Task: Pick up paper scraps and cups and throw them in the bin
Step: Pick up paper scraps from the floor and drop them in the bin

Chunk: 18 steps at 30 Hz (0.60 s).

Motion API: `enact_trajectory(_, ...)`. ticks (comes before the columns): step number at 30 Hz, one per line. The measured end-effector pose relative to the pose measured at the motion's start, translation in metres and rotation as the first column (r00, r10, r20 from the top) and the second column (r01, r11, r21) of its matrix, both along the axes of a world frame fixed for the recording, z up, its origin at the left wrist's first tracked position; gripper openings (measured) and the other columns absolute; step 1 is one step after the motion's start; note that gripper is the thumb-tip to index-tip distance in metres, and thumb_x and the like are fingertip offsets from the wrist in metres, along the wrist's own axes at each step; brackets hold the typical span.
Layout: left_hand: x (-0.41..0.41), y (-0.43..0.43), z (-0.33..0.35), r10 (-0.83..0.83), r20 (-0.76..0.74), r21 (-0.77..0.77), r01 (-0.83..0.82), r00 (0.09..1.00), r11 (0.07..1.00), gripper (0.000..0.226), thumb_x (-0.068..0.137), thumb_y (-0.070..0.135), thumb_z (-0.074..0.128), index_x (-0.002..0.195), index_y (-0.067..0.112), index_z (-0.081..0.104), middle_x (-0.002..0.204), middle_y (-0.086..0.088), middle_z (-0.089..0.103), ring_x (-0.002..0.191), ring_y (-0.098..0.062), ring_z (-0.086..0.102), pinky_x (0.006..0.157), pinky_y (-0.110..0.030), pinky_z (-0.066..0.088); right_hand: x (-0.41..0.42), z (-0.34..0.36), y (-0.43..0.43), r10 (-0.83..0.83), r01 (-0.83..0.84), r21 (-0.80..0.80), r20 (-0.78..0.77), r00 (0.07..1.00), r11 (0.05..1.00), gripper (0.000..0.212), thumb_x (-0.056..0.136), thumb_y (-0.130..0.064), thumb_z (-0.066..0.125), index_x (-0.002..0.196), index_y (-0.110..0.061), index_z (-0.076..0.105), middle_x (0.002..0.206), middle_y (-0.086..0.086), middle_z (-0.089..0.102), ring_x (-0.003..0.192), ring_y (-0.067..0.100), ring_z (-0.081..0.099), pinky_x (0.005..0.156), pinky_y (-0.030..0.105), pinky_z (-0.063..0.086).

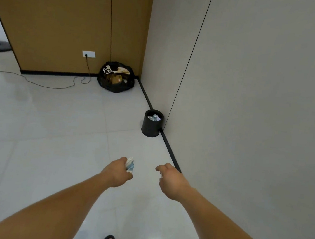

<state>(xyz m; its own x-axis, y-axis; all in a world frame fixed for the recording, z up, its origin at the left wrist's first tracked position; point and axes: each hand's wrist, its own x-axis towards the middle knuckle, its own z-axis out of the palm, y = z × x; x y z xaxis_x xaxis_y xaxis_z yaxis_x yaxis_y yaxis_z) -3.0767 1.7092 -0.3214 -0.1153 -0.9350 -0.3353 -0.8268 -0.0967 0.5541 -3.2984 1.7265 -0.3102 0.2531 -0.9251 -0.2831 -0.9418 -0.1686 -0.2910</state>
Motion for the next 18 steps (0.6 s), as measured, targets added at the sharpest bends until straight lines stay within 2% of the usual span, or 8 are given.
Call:
enact_trajectory(7, -0.031, -0.159, 0.016, -0.091, -0.008, -0.018, 0.091, 0.996, 0.996, 0.030, 0.084, 0.030, 0.061, 0.104, 0.019, 0.042, 0.096, -0.003, 0.053, 0.082, -0.021, 0.054, 0.066, -0.028, 0.041, -0.021, 0.008, -0.143, -0.111, 0.111, 0.005, -0.017, 0.994, 0.994, 0.047, 0.098, -0.012, 0.039, 0.144, -0.022, 0.039, 0.142, 0.001, 0.041, 0.126, 0.021, 0.046, 0.103, 0.034, 0.042)
enact_trajectory(12, -0.038, -0.254, 0.008, -0.099, 0.045, 0.021, 0.098, 0.994, 0.995, 0.034, 0.084, 0.031, 0.061, 0.111, 0.017, 0.044, 0.099, -0.003, 0.054, 0.087, -0.022, 0.056, 0.070, -0.029, 0.044, -0.034, -0.004, -0.236, -0.108, 0.108, 0.026, 0.007, 0.994, 0.994, 0.047, 0.099, -0.012, 0.041, 0.145, -0.022, 0.039, 0.142, 0.000, 0.041, 0.127, 0.019, 0.045, 0.103, 0.031, 0.041)
enact_trajectory(18, -0.065, -0.390, -0.002, -0.070, 0.074, 0.038, 0.068, 0.995, 0.997, 0.041, 0.085, 0.033, 0.061, 0.119, 0.017, 0.044, 0.104, -0.003, 0.054, 0.090, -0.023, 0.057, 0.077, -0.033, 0.049, -0.064, -0.023, -0.390, -0.077, 0.077, -0.001, 0.045, 0.996, 0.997, 0.047, 0.098, -0.014, 0.042, 0.144, -0.021, 0.040, 0.142, 0.002, 0.041, 0.127, 0.022, 0.045, 0.105, 0.033, 0.039)
